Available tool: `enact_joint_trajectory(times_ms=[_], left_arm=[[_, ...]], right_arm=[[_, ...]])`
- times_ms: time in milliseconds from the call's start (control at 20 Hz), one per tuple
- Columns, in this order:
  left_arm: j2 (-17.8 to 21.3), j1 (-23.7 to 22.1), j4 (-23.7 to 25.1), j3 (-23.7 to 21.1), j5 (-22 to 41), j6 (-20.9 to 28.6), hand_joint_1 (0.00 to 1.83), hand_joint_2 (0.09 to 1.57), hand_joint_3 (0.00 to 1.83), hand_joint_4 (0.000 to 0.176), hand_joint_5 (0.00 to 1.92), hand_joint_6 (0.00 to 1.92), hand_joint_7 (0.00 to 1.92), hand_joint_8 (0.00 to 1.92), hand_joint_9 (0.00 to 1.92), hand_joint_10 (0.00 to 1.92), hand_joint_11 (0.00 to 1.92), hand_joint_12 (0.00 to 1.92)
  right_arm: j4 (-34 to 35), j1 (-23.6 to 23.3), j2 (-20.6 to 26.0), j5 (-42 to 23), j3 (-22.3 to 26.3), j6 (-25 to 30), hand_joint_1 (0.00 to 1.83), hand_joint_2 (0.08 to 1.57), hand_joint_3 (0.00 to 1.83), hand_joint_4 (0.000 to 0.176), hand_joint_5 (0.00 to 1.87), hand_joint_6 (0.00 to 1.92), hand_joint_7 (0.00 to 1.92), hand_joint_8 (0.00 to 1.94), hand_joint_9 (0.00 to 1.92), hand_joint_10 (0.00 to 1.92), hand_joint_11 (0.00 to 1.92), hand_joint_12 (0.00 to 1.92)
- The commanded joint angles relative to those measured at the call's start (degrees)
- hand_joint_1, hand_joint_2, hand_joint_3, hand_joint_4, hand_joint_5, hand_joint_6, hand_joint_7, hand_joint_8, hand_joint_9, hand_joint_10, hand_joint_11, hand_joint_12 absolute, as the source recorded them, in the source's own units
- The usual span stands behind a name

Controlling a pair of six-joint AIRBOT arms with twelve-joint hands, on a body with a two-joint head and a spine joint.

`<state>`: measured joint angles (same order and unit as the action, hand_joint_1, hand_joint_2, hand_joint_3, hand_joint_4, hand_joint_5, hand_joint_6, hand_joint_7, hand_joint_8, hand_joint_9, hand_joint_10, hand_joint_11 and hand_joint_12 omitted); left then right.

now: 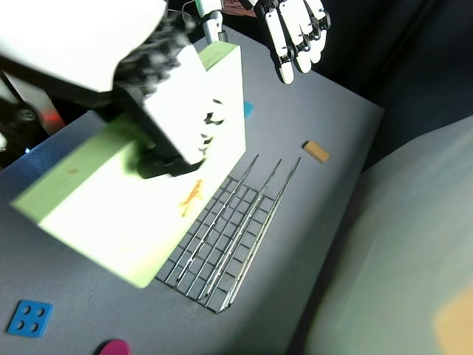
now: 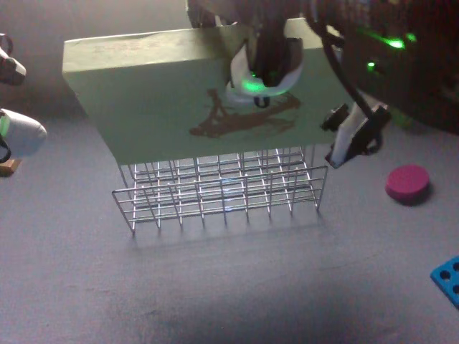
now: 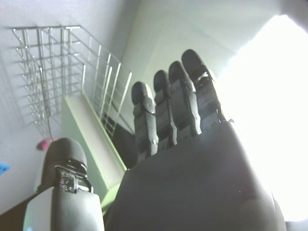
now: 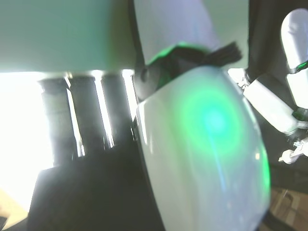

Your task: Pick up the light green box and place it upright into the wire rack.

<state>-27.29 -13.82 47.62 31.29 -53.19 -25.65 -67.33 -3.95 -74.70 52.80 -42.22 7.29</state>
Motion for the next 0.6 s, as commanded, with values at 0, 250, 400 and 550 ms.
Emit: enact_joint_trajectory(times_ms=[0,250,400,550], left_arm=[[0.23,-0.67,4.02,-0.18,3.05,-0.24,0.2,1.2,0.01,0.031,0.36,0.0,0.26,0.0,0.21,0.0,0.0,0.67],[0.23,-0.69,4.01,-0.12,2.61,-0.24,0.19,1.21,0.0,0.032,0.33,0.0,0.25,0.0,0.21,0.0,0.0,0.72],[0.23,-0.87,4.01,-0.12,2.61,-0.24,0.18,1.22,0.0,0.033,0.33,0.0,0.25,0.0,0.21,0.0,0.0,0.7],[0.23,-0.9,4.01,-0.12,2.61,-0.24,0.15,1.22,0.0,0.033,0.34,0.01,0.26,0.0,0.21,0.0,0.0,0.7]], right_arm=[[-5.89,-0.22,-0.48,-2.29,-0.7,-0.09,1.24,1.13,0.0,0.0,0.91,0.94,1.0,1.17,0.85,1.27,0.75,1.61],[-6.15,1.0,-2.27,-3.09,-2.09,0.54,1.23,1.14,0.0,0.0,0.92,0.94,0.98,1.19,0.84,1.27,0.77,1.6],[-7.54,1.72,-2.76,-3.4,-2.14,1.4,1.23,1.13,0.0,0.0,0.95,0.91,0.97,1.2,0.85,1.28,0.79,1.59],[-7.71,2.13,-3.3,-3.44,-2.2,1.73,1.24,1.13,0.0,0.0,0.94,0.9,0.98,1.19,0.87,1.28,0.78,1.58]])
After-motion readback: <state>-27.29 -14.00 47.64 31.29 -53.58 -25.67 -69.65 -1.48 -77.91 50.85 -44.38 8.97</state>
